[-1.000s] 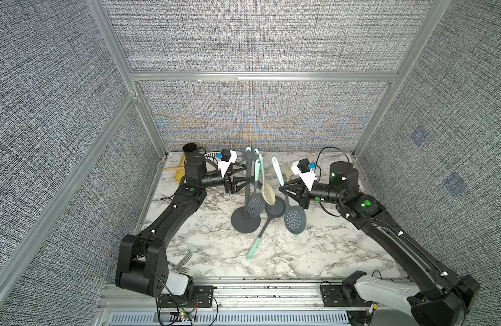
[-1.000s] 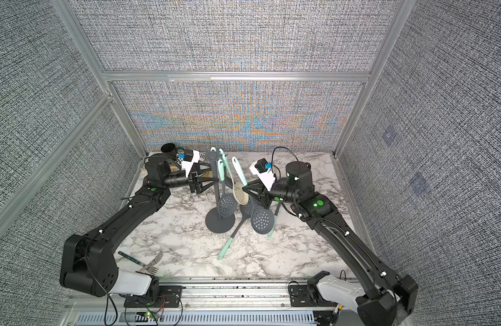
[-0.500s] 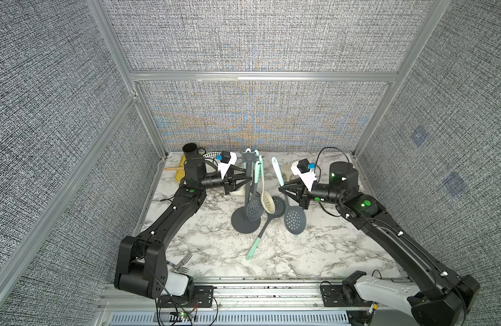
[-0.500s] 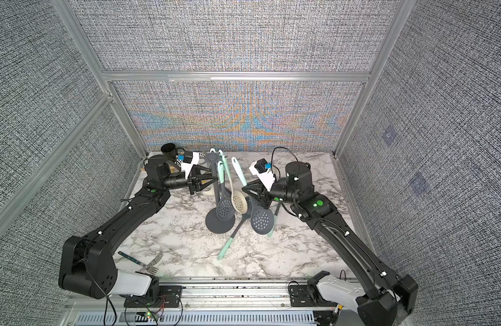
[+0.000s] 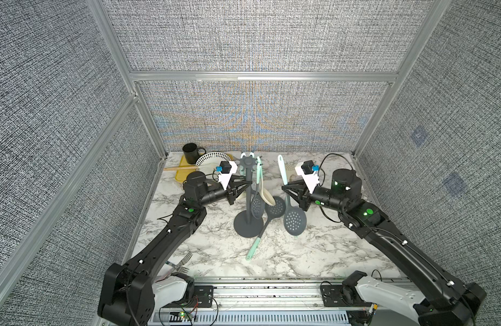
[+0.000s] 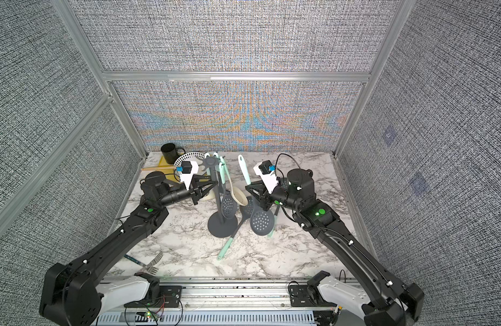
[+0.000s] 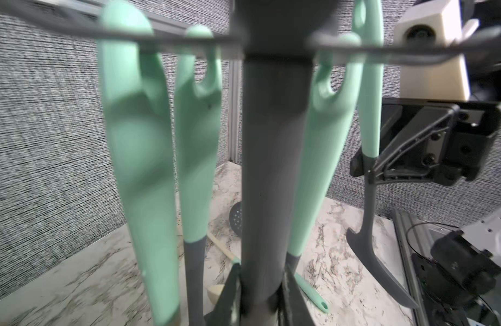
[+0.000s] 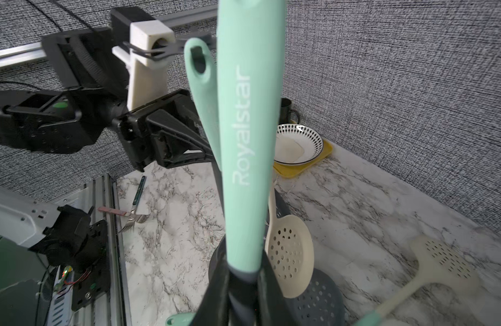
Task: Hang the skimmer on the kitchen utensil rack
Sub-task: Adjust the rack at the center of the board.
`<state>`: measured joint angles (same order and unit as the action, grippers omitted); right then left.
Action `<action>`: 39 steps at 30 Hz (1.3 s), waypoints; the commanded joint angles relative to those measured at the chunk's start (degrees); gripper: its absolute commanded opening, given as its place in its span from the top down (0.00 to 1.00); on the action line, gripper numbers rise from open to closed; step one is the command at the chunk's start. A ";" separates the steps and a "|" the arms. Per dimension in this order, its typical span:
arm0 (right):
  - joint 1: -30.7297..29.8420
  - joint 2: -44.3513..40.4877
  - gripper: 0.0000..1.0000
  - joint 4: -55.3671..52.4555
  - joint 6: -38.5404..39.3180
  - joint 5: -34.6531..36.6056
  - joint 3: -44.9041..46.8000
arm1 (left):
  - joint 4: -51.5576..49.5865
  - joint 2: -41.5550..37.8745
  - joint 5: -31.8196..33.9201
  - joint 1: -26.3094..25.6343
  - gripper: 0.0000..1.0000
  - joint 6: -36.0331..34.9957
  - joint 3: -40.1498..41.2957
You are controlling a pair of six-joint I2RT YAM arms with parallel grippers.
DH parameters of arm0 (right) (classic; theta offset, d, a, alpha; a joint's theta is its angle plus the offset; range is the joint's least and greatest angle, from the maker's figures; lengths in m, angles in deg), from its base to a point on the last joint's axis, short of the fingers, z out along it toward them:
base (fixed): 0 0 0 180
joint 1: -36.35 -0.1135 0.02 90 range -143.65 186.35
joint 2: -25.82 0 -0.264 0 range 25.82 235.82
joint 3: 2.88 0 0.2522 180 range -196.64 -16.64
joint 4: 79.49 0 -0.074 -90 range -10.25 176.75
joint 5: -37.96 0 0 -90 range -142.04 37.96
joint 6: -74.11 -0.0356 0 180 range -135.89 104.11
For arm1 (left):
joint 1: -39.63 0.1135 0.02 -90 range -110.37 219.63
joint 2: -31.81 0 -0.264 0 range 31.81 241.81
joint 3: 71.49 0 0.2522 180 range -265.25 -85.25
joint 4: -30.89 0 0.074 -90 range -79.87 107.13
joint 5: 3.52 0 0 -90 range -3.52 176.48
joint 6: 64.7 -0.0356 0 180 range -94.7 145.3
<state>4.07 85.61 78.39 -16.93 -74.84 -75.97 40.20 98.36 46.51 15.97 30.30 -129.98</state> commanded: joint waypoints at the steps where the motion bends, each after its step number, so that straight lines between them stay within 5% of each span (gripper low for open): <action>1: -0.42 -0.98 1.00 4.23 -3.12 7.70 1.21 | -2.94 -2.83 19.36 -2.67 0.98 -0.39 2.98; 8: -2.17 -1.21 1.00 4.53 -4.41 9.07 1.54 | -4.44 -7.16 40.05 -10.49 0.98 -0.69 4.78; 15: -10.44 -2.58 1.00 5.65 -8.25 23.92 3.41 | -5.75 -6.48 63.61 -21.99 0.98 -3.26 3.62; 18: -12.02 -3.66 1.00 7.23 -9.67 25.47 5.57 | -5.02 -5.22 68.23 -25.02 0.98 -3.37 3.26; 20: -12.03 -3.84 1.00 7.53 -9.90 25.05 6.22 | -4.49 -4.59 68.62 -25.68 0.93 -2.90 3.20; 25: -11.94 -3.94 1.00 6.05 -9.10 24.96 4.74 | -4.35 -4.01 65.88 -25.91 0.33 -2.45 2.22; 28: -11.63 -3.80 1.00 5.22 -8.42 24.21 3.83 | -4.45 -4.42 64.19 -25.84 0.12 -2.45 2.01; 34: -8.61 -4.67 1.00 3.17 -6.12 18.28 3.44 | -6.68 -8.24 60.52 -25.90 0.05 -0.78 2.86; 39: -4.54 -4.76 1.00 0.61 -2.37 6.18 2.34 | -10.89 -14.20 55.69 -25.91 0.04 1.28 5.36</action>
<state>-1.43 80.93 79.86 -22.24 -60.09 -72.82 32.01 86.27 105.90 -9.98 30.49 -125.36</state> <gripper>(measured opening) 0.163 0.960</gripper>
